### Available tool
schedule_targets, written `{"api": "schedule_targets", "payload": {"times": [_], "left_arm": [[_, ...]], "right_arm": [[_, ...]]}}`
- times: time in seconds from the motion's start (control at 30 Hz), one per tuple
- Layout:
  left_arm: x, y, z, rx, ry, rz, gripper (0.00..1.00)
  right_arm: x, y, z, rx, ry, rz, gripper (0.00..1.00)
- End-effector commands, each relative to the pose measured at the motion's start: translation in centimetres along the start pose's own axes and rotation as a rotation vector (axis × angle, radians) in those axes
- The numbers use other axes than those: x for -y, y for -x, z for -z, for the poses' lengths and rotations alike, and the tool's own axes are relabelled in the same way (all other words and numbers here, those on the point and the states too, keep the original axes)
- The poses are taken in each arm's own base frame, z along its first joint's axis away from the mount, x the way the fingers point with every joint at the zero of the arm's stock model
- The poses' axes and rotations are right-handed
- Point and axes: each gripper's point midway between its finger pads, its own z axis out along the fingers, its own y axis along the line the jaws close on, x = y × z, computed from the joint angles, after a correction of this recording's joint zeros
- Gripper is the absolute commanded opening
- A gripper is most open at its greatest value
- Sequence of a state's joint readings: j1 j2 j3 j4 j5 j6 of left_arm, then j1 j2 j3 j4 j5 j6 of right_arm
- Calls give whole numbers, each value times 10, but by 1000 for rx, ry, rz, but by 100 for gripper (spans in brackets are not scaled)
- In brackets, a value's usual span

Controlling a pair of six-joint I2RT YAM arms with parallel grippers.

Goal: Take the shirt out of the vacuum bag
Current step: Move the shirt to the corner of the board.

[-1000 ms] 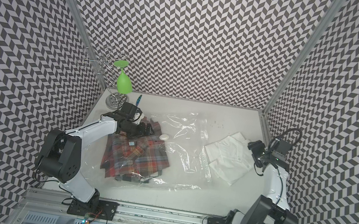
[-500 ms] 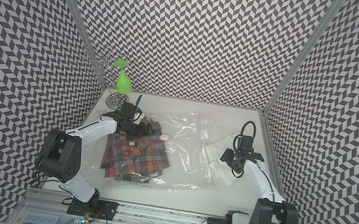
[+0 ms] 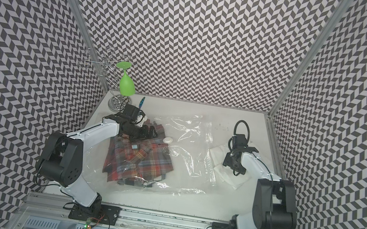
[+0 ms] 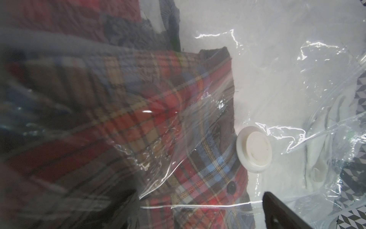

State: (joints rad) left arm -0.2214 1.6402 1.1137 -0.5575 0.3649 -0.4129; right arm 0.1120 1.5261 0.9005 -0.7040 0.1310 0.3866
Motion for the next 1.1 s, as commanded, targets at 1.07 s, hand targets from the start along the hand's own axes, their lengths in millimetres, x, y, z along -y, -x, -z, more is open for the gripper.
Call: {"api": "schedule_targets", "payload": {"times": [1.07], "left_arm": [[-18,-4,6,0,59,21,98]], "right_arm": [[-31,177,42,114,623,-400,74]]}}
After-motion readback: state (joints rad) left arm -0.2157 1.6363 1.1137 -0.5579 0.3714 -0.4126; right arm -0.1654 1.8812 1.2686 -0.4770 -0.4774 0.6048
